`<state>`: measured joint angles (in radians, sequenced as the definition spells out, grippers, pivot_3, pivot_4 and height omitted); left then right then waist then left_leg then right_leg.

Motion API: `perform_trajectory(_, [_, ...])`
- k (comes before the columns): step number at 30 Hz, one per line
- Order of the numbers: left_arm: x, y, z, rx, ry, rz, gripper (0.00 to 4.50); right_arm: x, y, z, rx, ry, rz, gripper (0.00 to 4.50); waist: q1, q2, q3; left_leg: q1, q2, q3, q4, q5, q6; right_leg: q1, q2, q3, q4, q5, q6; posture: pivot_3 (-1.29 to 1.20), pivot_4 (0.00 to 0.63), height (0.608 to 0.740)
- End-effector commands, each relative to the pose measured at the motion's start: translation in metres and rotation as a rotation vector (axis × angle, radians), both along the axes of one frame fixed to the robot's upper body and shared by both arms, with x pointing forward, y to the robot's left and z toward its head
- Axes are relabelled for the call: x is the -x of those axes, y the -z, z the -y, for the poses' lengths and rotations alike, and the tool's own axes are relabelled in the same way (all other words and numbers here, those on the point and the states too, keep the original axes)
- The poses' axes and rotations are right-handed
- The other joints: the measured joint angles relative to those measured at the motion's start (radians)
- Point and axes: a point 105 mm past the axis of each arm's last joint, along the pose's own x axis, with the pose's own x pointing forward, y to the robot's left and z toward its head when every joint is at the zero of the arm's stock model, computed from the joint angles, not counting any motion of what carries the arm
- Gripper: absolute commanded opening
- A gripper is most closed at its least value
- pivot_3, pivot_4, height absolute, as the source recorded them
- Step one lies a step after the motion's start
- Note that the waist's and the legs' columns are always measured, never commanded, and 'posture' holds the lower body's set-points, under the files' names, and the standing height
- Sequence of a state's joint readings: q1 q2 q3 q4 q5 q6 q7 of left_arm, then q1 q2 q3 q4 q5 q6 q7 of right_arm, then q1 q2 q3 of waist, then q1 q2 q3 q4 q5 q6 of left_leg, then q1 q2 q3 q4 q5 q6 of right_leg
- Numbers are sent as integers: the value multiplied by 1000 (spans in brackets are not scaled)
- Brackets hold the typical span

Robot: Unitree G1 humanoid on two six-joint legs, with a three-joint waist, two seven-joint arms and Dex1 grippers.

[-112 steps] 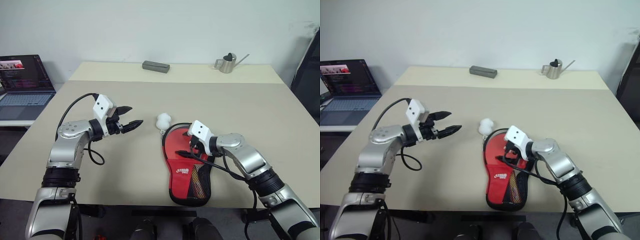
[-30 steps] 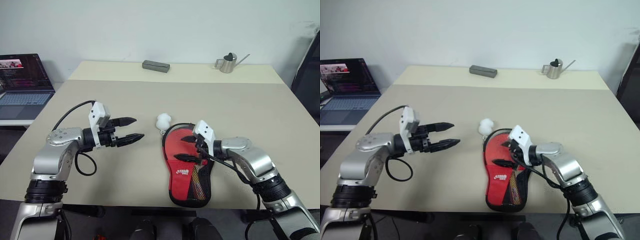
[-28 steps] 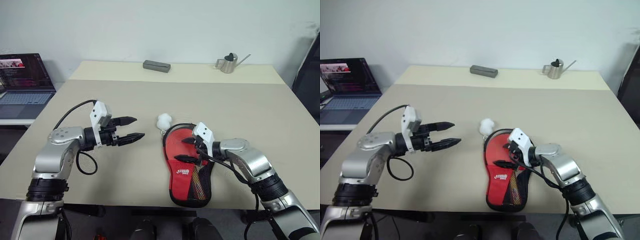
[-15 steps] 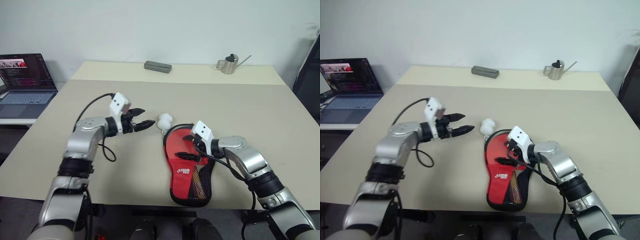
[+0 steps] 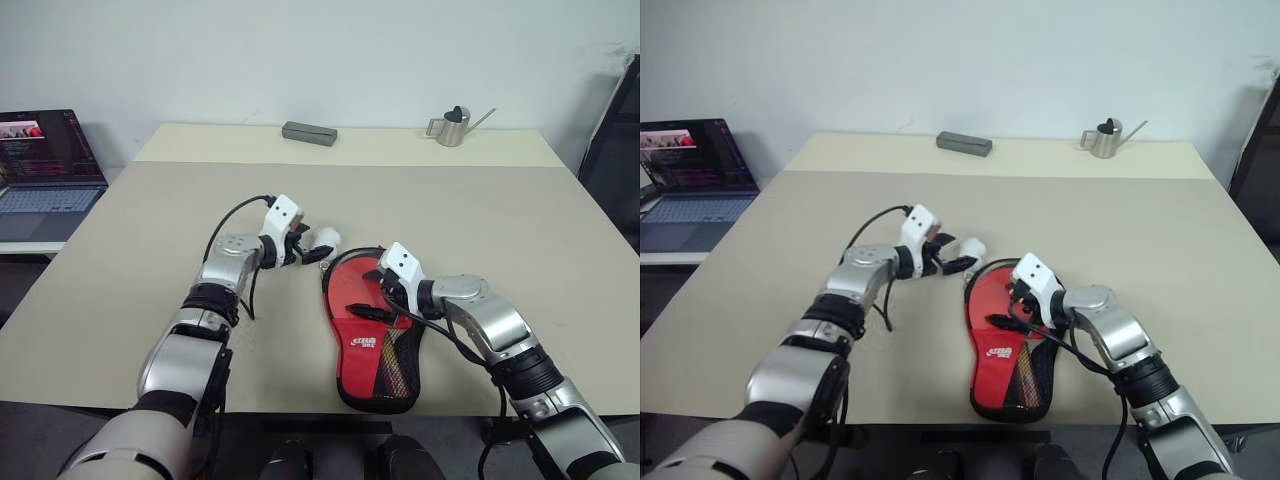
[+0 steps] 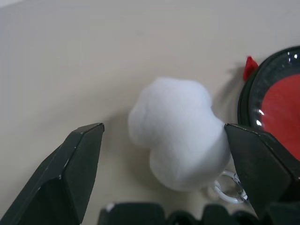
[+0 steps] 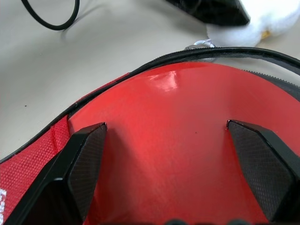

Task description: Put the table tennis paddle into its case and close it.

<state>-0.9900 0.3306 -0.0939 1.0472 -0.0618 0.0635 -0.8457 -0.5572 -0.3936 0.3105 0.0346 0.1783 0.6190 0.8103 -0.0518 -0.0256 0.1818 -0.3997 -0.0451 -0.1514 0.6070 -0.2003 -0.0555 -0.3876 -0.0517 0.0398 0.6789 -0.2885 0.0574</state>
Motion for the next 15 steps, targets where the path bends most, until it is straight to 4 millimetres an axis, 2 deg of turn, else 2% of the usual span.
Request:
perform_trajectory(1, [-1, -5, 8, -5, 40, 12, 4477, 4, 12, 2, 18, 19, -44, 4500, -1, 0, 0, 0, 0, 0, 0, 0, 0, 0, 0, 0, 0, 0, 0, 0, 150, 740])
perform_trajectory(6, [1, 0, 10, 2, 53, -25, 4477, 3, 11, 1, 10, 29, -39, 4500, -2, 0, 0, 0, 0, 0, 0, 0, 0, 0, 0, 0, 0, 0, 1, 0, 150, 740])
perform_trajectory(7, [1, 0, 9, 1, 51, -26, 4310, 2, 11, 1, 10, 31, -36, 4500, -2, 0, 0, 0, 0, 0, 0, 0, 0, 0, 0, 0, 0, 0, 1, 0, 150, 740])
perform_trajectory(9, [1, 1, 9, 4, 48, -27, 3866, 2, 10, 0, 8, 34, -31, 4500, -2, 0, 0, 0, 0, 0, 0, 0, 0, 0, 0, 0, 0, 0, 1, 0, 150, 740])
perform_trajectory(11, [2, 2, 9, 10, 47, -29, 3238, 2, 10, 0, 7, 36, -27, 4500, -3, 0, 0, 0, 0, 0, 0, 0, 0, 0, 0, 0, 0, 0, 1, 0, 150, 740])
perform_trajectory(15, [3, 3, 10, 21, 54, -32, 1758, -2, 10, 0, 11, 67, -3, 4500, -5, 0, 0, 0, 0, 0, 0, 0, 0, 0, 1, 0, 1, 0, 1, 0, 150, 740])
